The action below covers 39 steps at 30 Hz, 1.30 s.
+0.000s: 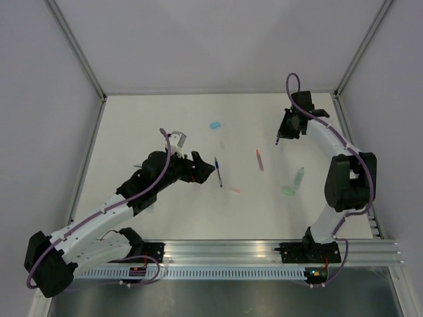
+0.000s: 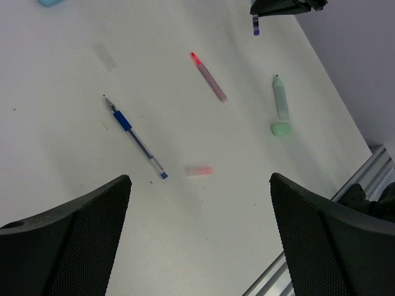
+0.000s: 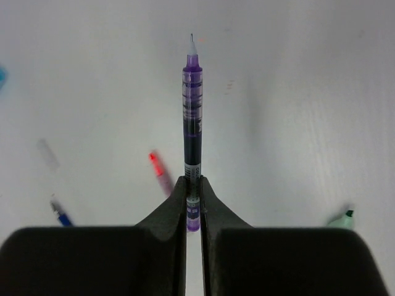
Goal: Insert the pens into the pen caps
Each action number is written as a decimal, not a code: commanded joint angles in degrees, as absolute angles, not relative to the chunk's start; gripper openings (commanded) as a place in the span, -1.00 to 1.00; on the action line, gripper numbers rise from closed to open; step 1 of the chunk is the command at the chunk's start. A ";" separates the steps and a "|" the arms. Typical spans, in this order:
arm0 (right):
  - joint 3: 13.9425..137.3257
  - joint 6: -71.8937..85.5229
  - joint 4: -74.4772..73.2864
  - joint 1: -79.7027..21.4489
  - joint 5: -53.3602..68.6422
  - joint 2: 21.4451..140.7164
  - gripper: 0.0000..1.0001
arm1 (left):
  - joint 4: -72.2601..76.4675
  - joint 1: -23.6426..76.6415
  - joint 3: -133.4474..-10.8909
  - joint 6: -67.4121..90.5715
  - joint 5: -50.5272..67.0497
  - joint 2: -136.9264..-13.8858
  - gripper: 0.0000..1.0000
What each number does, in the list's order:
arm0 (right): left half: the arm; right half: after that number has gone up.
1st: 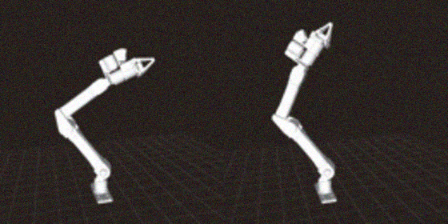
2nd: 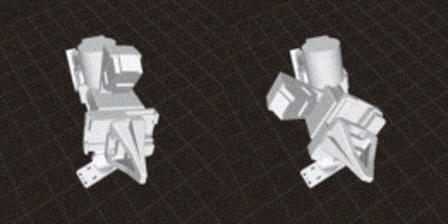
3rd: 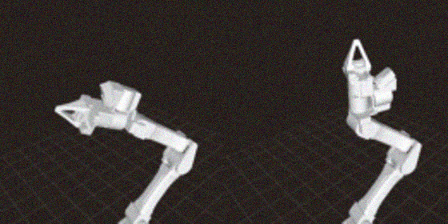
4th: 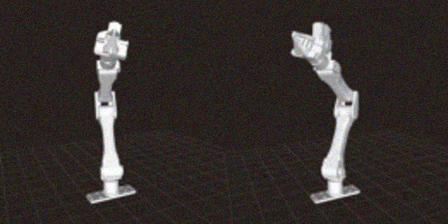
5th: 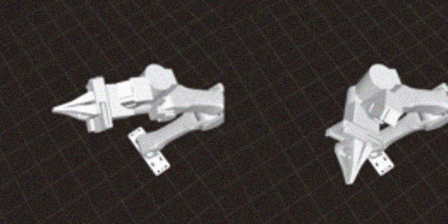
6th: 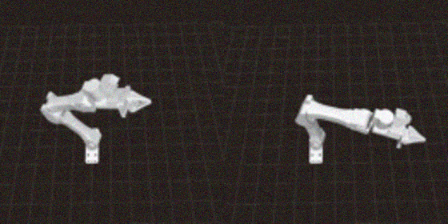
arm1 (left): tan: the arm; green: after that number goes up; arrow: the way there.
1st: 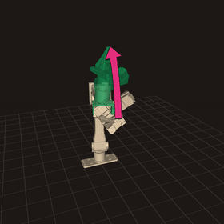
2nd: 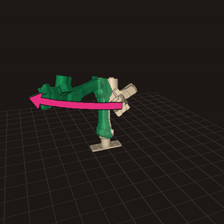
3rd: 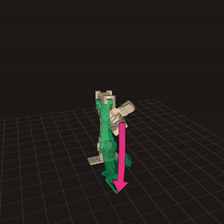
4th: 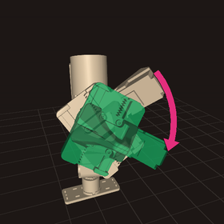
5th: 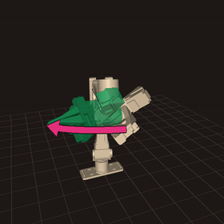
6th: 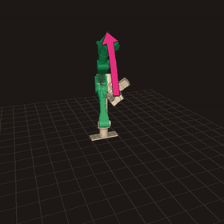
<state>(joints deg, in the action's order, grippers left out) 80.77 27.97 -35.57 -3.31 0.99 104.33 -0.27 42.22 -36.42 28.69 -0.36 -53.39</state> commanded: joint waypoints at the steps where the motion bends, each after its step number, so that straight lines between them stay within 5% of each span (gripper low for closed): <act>1: 77.36 24.17 -30.94 -8.69 2.98 94.25 -1.00 | -2.55 40.70 -42.62 32.87 6.59 -54.84 0.94; 16: 38.07 36.99 1.74 -33.83 13.97 55.91 -1.00 | -0.88 39.20 -50.45 33.84 12.73 -61.17 0.84; 39: 38.06 37.09 6.50 -44.21 8.61 53.96 -1.00 | 17.75 39.37 -47.02 38.23 27.07 -70.66 0.58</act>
<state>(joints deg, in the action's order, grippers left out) 36.86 37.26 3.11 -43.75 9.19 53.56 13.21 39.29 -47.75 36.07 24.40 -69.23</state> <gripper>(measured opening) 0.109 0.795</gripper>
